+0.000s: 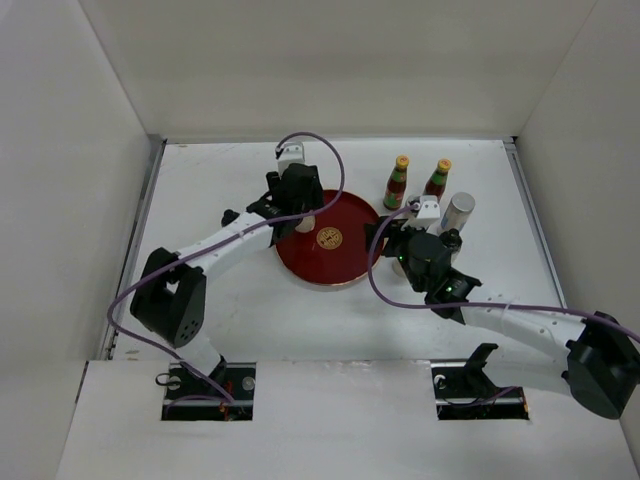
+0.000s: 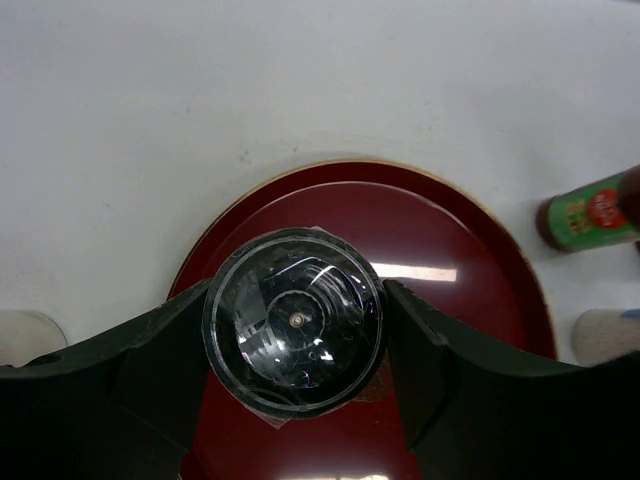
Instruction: Organize the condiment bottles
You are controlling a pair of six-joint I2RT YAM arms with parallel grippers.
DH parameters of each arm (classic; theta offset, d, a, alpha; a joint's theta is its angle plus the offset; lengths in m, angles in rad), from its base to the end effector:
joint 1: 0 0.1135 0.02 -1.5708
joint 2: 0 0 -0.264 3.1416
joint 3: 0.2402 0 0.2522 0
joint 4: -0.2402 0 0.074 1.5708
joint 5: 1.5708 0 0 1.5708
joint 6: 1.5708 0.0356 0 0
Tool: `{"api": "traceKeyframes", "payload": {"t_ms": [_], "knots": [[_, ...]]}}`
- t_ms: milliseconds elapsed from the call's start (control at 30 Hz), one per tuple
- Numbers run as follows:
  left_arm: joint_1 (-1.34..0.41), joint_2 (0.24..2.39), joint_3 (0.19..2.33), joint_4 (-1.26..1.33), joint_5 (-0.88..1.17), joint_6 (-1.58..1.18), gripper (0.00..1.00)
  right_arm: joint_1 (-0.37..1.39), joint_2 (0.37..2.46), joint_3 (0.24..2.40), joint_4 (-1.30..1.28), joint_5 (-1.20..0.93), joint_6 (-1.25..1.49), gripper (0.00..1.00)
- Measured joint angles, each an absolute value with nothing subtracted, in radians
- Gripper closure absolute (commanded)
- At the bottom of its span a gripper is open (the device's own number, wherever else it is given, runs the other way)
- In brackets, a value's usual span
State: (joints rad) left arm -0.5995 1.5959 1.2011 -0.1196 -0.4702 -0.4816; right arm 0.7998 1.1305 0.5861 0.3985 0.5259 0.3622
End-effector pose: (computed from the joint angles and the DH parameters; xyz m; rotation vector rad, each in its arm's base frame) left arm 0.3128 -0.1942 0.2866 -0.1620 2.0236 -0.1908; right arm 0.1883 0.1681 0.2615 0.0166 1.7142 0.4159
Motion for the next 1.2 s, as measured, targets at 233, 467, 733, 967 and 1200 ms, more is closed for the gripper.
{"api": "traceKeyframes", "payload": {"t_ms": [233, 467, 733, 967, 1200], "knots": [[-0.595, 1.708, 1.192, -0.072, -0.484, -0.476, 0.6, 0.8, 1.109, 0.586, 0.416, 0.525, 0.362, 0.18], [-0.583, 1.749, 1.193, 0.017, -0.517, -0.445, 0.29, 0.8, 1.108, 0.586, 0.421, 0.526, 0.362, 0.18], [-0.598, 1.702, 1.166, 0.068, -0.542, -0.412, 0.11, 0.8, 1.11, 0.586, 0.421, 0.526, 0.362, 0.17], [-0.623, 1.349, 0.973, 0.06, -0.625, -0.433, 0.16, 0.8, 1.123, 0.586, 0.421, 0.525, 0.362, 0.16], [-0.559, 0.994, 0.776, -0.078, -0.749, -0.52, 0.19, 0.8, 1.124, 0.586, 0.421, 0.523, 0.362, 0.15]]}}
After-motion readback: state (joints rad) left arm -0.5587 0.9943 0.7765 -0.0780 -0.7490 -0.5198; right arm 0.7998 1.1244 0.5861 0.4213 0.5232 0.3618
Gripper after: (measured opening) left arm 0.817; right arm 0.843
